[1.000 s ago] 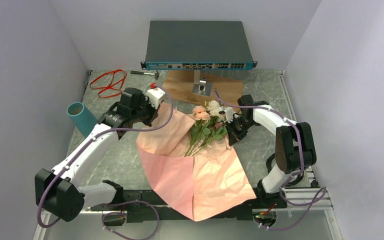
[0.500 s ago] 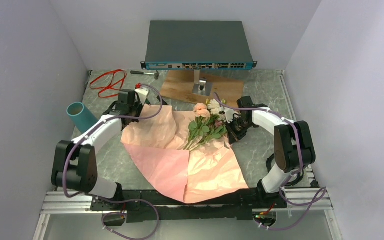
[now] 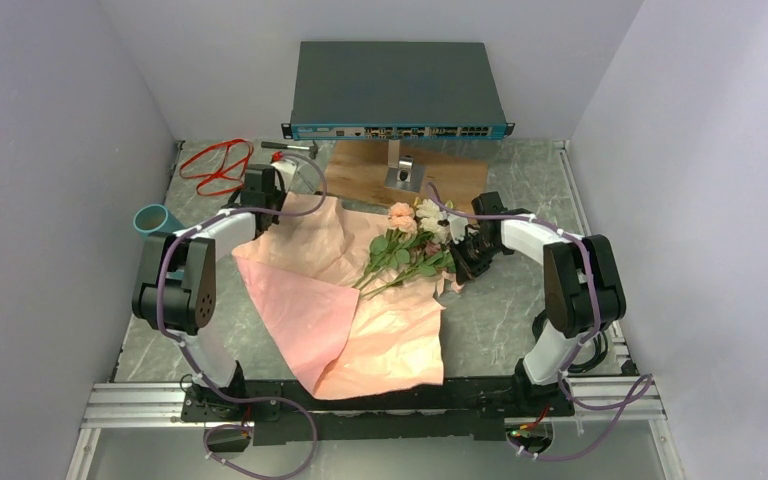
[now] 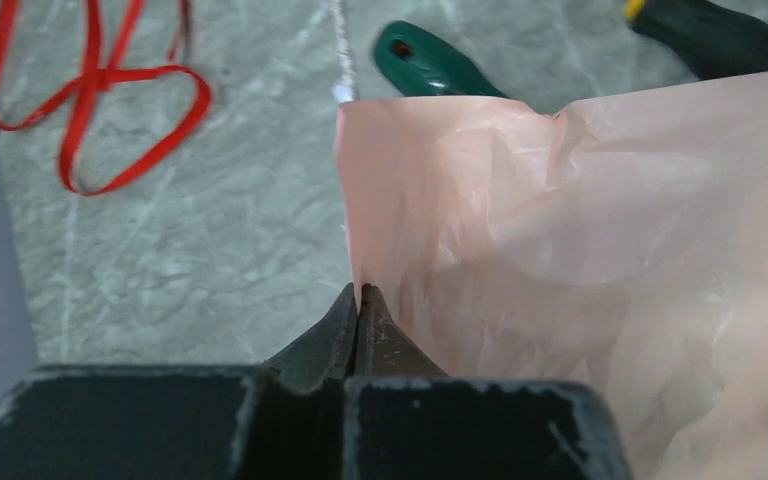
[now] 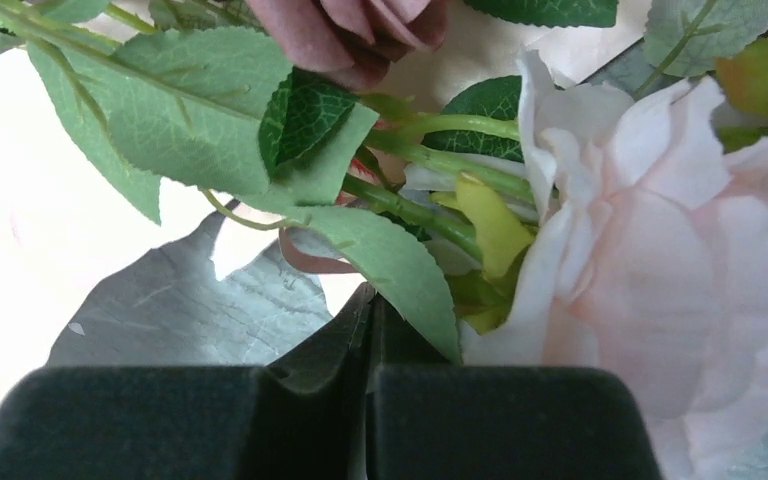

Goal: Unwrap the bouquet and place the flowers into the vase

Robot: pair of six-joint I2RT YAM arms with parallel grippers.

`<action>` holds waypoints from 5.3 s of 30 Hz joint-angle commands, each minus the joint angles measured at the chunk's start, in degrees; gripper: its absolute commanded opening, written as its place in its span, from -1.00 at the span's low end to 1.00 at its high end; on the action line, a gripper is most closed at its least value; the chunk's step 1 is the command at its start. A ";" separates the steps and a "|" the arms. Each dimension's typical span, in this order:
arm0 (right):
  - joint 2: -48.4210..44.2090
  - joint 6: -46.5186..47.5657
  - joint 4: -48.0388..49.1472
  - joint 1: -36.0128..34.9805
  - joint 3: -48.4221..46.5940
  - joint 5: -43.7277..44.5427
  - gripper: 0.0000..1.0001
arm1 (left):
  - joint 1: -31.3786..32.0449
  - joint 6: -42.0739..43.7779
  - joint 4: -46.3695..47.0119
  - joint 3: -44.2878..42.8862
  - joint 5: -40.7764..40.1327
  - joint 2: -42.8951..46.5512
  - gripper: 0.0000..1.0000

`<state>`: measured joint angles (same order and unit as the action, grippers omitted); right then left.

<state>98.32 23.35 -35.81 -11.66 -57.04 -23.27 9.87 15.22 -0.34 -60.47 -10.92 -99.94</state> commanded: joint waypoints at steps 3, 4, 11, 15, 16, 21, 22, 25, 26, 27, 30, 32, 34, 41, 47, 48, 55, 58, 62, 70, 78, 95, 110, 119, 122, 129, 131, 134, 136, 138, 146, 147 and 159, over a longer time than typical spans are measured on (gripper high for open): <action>-4.61 -0.54 0.23 0.06 1.63 -2.59 -0.99 | -1.25 1.33 6.24 -1.52 -5.99 1.09 -1.00; -4.96 -0.66 -0.56 0.06 1.47 -3.10 -0.77 | -1.26 1.23 6.86 -0.77 -6.91 1.33 -1.00; -11.41 0.33 -6.05 0.06 0.09 -5.16 0.44 | -3.41 -0.87 4.76 -0.57 -3.78 4.70 -0.12; -15.29 2.13 -9.63 0.06 -1.87 -6.56 0.55 | -3.89 -0.90 1.29 1.04 3.05 11.88 0.38; -15.85 2.33 -9.97 0.06 -2.31 -7.05 0.55 | -3.89 -0.50 -1.00 1.20 5.30 13.62 0.45; -15.96 -0.75 -7.90 -0.67 -4.26 -11.26 0.51 | -3.89 3.08 -9.98 2.45 23.57 20.54 0.52; -15.33 -1.71 -7.07 -1.23 -4.61 -11.68 0.49 | -3.68 4.16 -10.89 2.88 28.54 21.21 0.50; -12.83 -3.87 -4.76 -3.66 -6.28 -11.98 0.38 | 0.40 6.97 -14.78 2.05 34.30 19.46 0.44; -11.74 -4.49 -4.10 -4.66 -6.99 -11.91 0.35 | 2.11 7.56 -15.83 1.11 34.00 17.75 0.42; -10.83 -5.15 -3.49 -5.89 -7.70 -11.73 0.31 | 3.41 7.70 -16.71 0.12 33.50 15.84 0.39; -8.09 -6.97 -1.40 -8.54 -9.55 -11.35 0.19 | 5.24 7.32 -18.06 -3.11 33.27 9.30 0.26; -6.48 -7.72 0.13 -10.15 -9.96 -10.70 0.14 | 5.55 7.24 -18.29 -5.47 32.74 4.73 0.22; -4.57 -8.20 1.65 -11.62 -9.82 -9.79 0.09 | 5.69 7.09 -19.01 -8.16 31.27 0.19 0.21; 2.60 -8.75 3.07 -12.61 -10.02 -9.61 -0.06 | 5.69 6.66 -20.06 -16.73 21.32 -12.69 0.33; 5.43 -7.38 2.38 -12.60 -11.59 -8.22 -0.09 | 4.96 8.63 -24.21 -19.70 22.29 -13.50 0.59; 5.43 -7.16 1.98 -12.55 -11.94 -8.39 -0.09 | 4.83 9.58 -26.37 -19.65 24.97 -11.40 0.63; 2.25 -9.12 2.42 -12.81 -12.85 -11.16 -0.10 | 5.38 15.31 -40.62 -16.70 41.66 3.94 0.74; 0.82 -11.52 3.29 -13.36 -12.61 -12.15 -0.13 | 7.06 13.57 -44.72 -18.05 42.55 4.80 0.74; -1.10 -11.96 4.46 -14.90 -10.48 -11.80 -0.13 | 11.09 12.79 -48.45 -19.08 41.70 3.09 0.75; -0.80 -14.45 6.89 -15.86 -7.46 -11.14 -0.13 | 15.62 9.49 -49.24 -22.79 40.74 -2.74 0.69; 0.95 -16.18 9.29 -15.92 -4.22 -10.33 -0.14 | 20.72 5.79 -49.90 -23.52 35.25 -8.35 0.59; 4.45 -17.02 12.78 -15.81 -1.74 -10.23 -0.15 | 20.86 13.38 -58.84 -19.12 32.37 -11.31 0.36; 4.59 -17.28 13.36 -15.85 -1.91 -10.48 -0.16 | 20.35 24.28 -66.63 -18.15 36.14 3.18 -0.30; 4.58 -17.38 12.76 -15.80 -2.37 -10.99 -0.16 | 20.49 20.56 -54.90 -19.38 36.97 -1.07 0.26; 4.69 -17.14 12.53 -15.78 -2.47 -10.79 -0.16 | 20.54 20.99 -56.17 -24.30 37.27 -7.69 0.36; 6.58 -17.88 12.15 -15.83 -3.46 -10.22 -0.25 | 21.33 22.13 -58.16 -25.36 36.97 -15.51 0.36; 7.68 -18.13 11.75 -15.80 -3.99 -9.99 -0.35 | 21.33 22.75 -59.36 -24.95 36.34 -15.97 0.32; 8.94 -18.87 11.86 -15.80 -4.18 -9.57 -0.38 | 21.31 25.05 -62.18 -24.06 36.54 -14.97 0.30; 9.78 -19.44 11.72 -15.83 -4.69 -9.75 -0.36 | 21.33 26.60 -63.63 -22.71 36.43 -13.74 0.27; 10.20 -19.73 11.81 -15.82 -4.99 -10.01 -0.35 | 21.33 28.21 -64.94 -21.25 36.49 -12.08 0.19; 10.86 -19.95 10.90 -15.82 -5.72 -9.54 -0.36 | 20.55 37.31 -72.87 -17.35 37.68 -3.22 -0.11; 10.77 -19.93 10.87 -15.79 -5.64 -9.54 -0.36 | 20.28 38.61 -74.03 -17.08 37.35 -2.02 -0.13; 9.63 -19.86 10.79 -15.83 -5.89 -9.57 -0.23 | 14.15 50.33 -89.42 -7.31 29.26 11.57 0.47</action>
<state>107.02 2.46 -24.95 -27.31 -62.72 -36.60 26.11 59.70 -82.37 -70.78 21.02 -93.71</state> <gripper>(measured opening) 0.355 0.713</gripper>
